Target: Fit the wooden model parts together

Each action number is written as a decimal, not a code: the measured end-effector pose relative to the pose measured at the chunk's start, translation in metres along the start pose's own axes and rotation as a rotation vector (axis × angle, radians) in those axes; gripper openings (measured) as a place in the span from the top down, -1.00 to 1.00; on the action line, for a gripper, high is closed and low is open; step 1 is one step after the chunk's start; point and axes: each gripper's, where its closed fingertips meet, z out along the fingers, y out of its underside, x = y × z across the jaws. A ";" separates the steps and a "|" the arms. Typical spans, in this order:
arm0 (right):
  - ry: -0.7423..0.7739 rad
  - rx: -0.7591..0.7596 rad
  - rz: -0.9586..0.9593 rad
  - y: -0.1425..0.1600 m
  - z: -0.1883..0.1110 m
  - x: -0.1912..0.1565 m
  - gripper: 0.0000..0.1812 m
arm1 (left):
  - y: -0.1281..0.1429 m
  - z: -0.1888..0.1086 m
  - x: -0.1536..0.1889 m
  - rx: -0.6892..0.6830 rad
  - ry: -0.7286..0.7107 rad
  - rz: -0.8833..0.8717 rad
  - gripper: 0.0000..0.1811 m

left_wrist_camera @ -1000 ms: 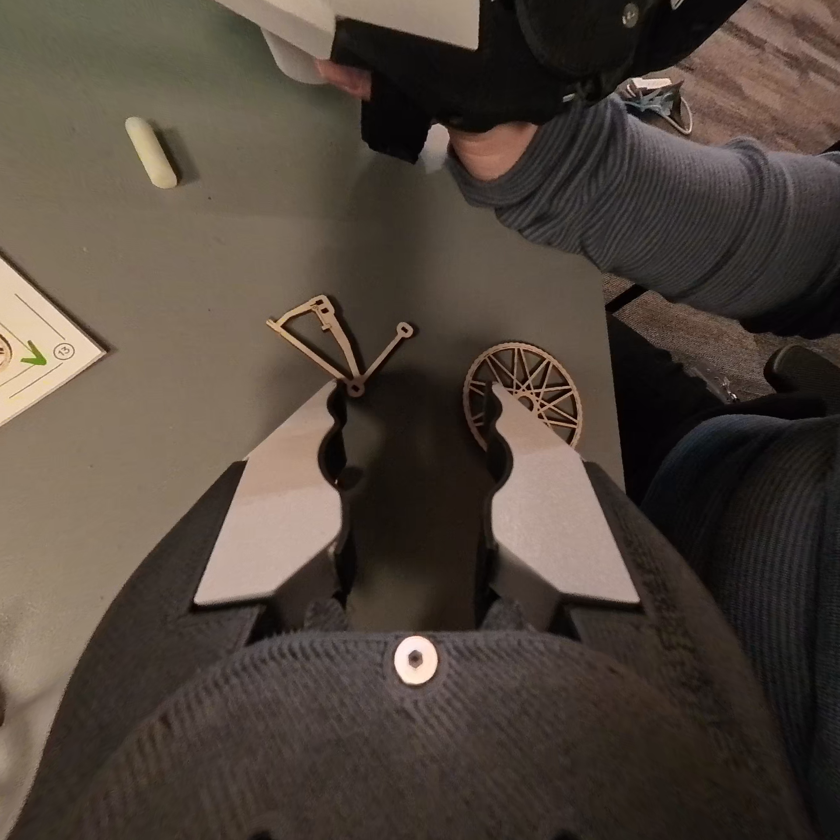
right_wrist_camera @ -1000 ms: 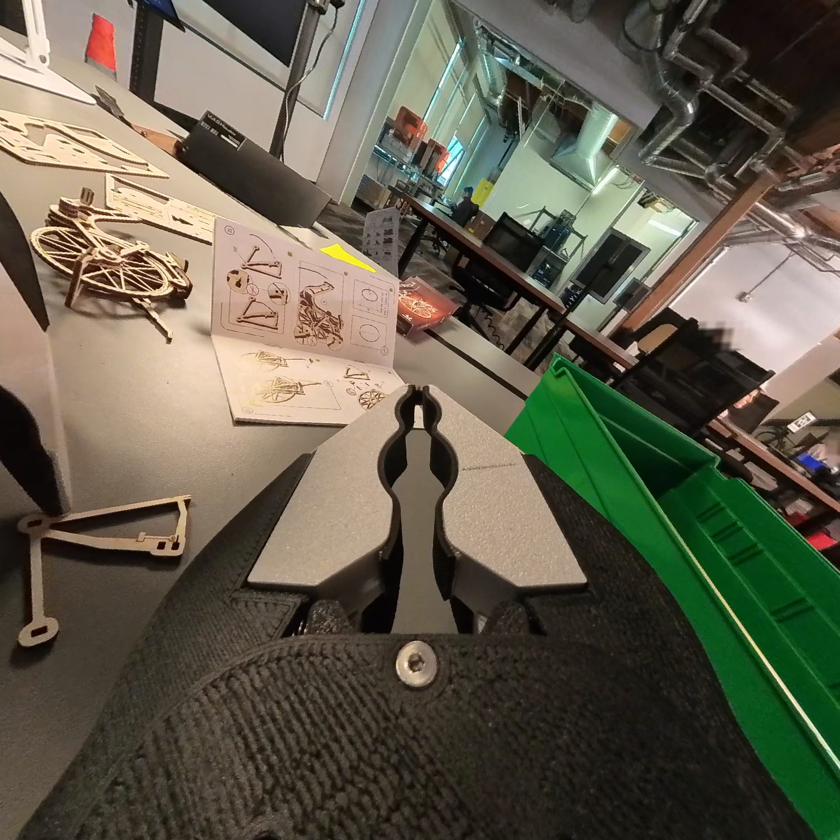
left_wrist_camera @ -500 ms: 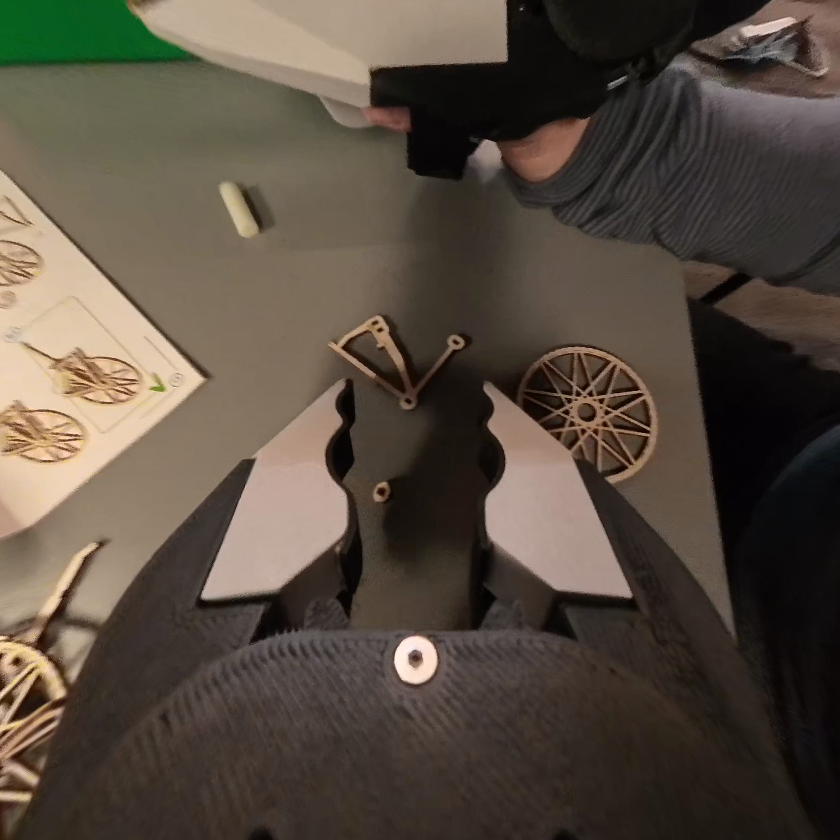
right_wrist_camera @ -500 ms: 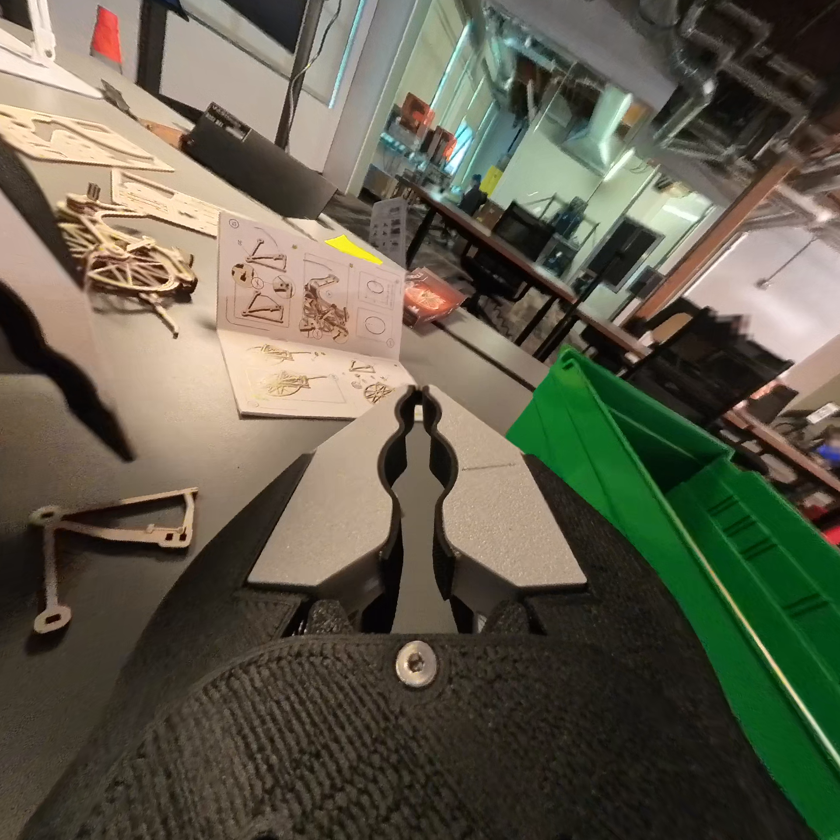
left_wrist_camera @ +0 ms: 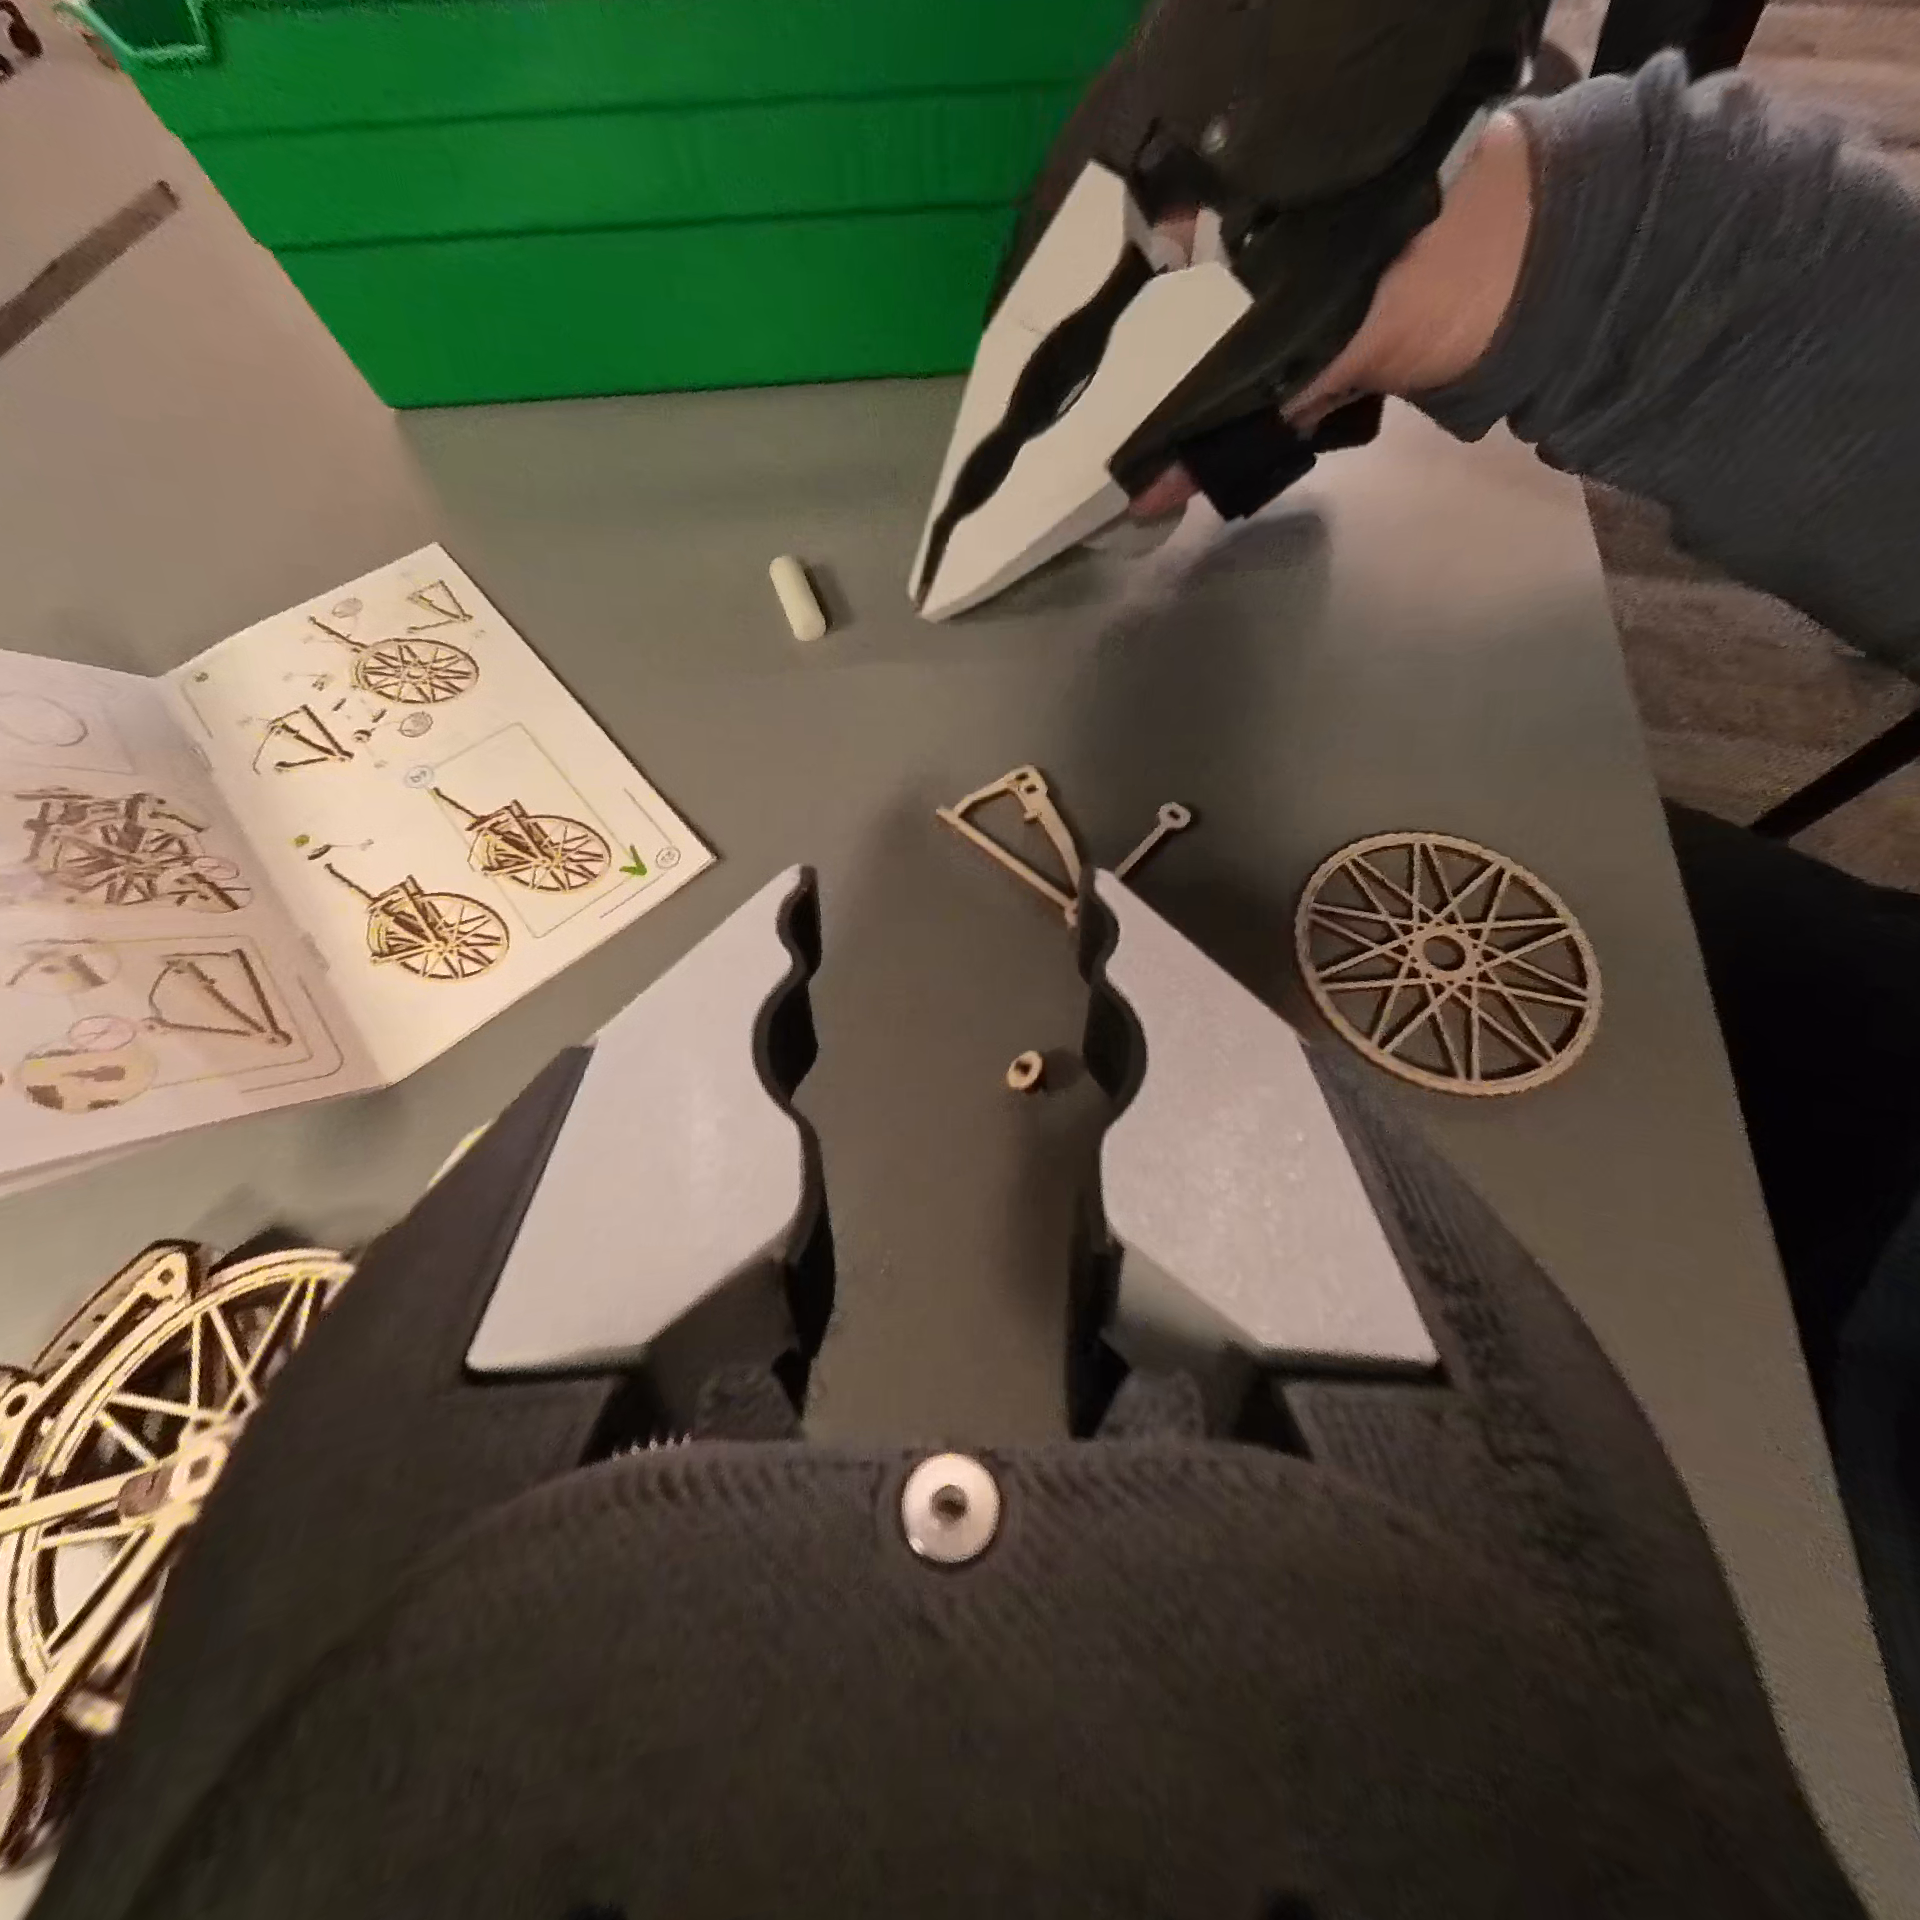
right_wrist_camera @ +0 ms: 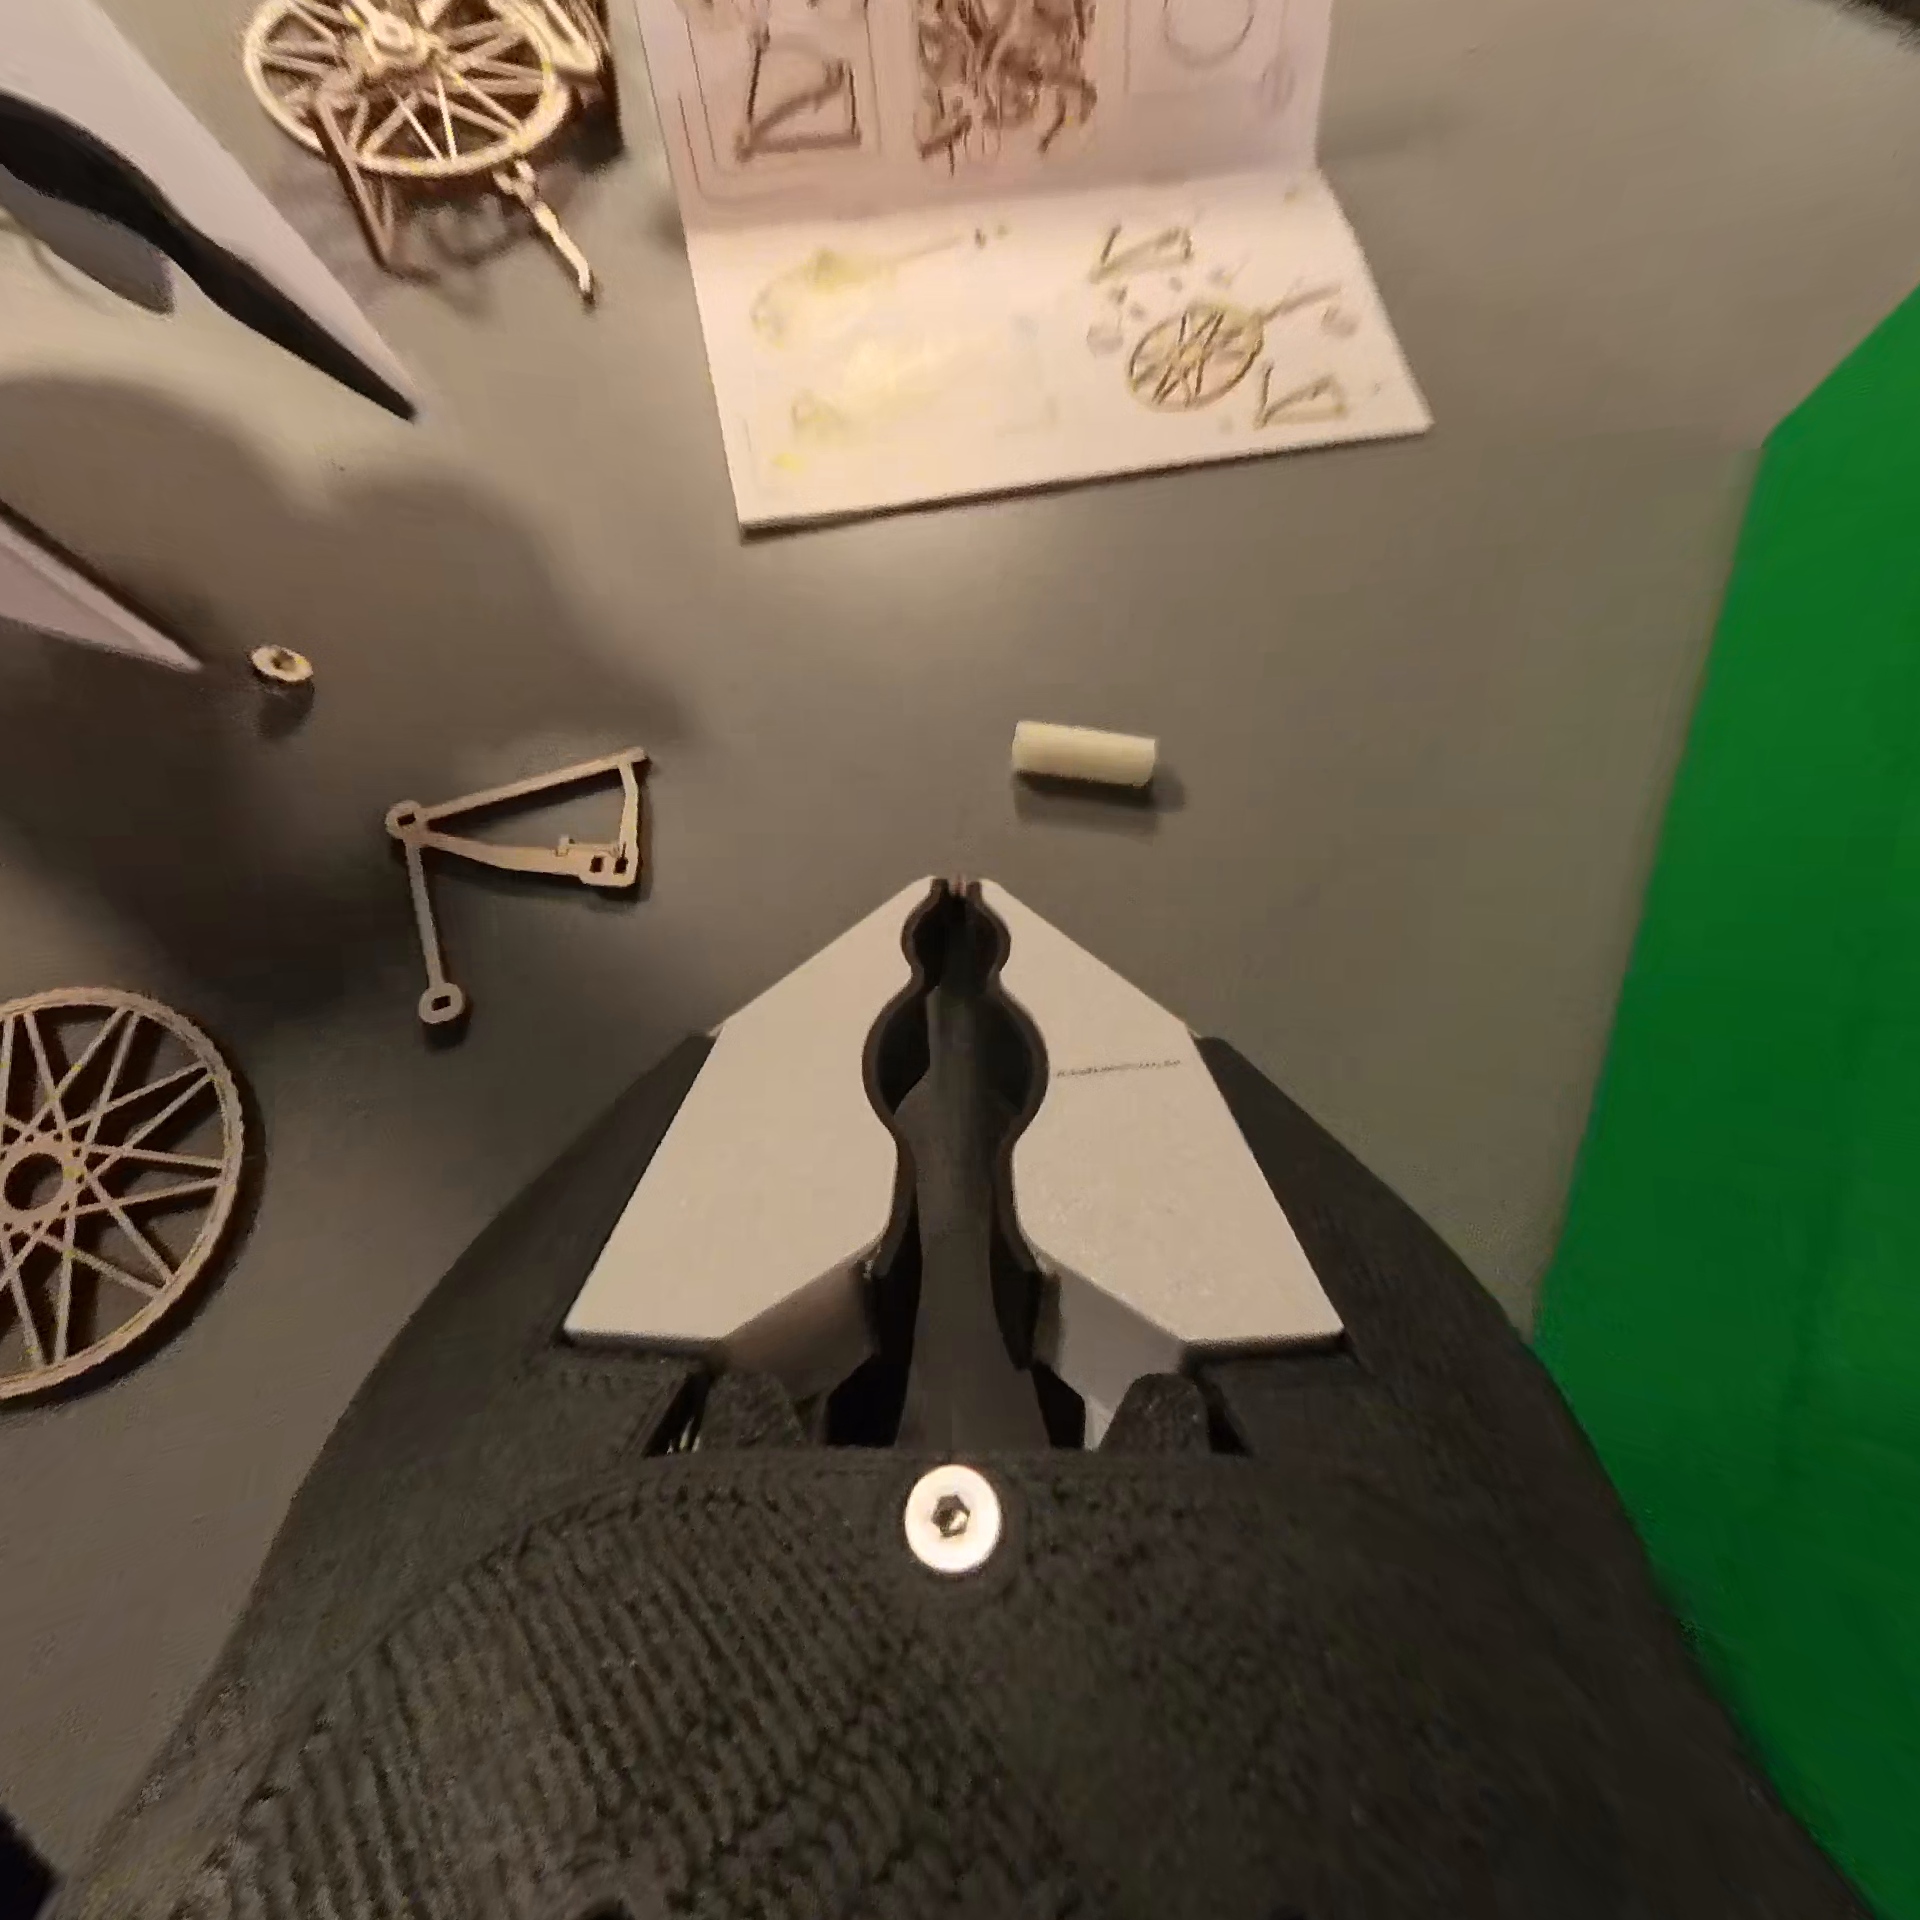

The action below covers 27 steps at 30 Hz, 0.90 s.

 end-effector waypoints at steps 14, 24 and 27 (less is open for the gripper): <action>-0.027 0.021 -0.019 0.000 -0.017 -0.006 0.40 | 0.014 -0.003 0.004 -0.025 0.043 -0.049 0.46; -0.236 0.097 -0.090 -0.008 -0.031 -0.062 0.53 | 0.014 -0.003 0.002 -0.016 0.050 -0.076 0.46; -0.273 0.035 -0.148 0.003 -0.023 -0.082 0.63 | 0.015 -0.003 0.001 -0.014 0.052 -0.087 0.46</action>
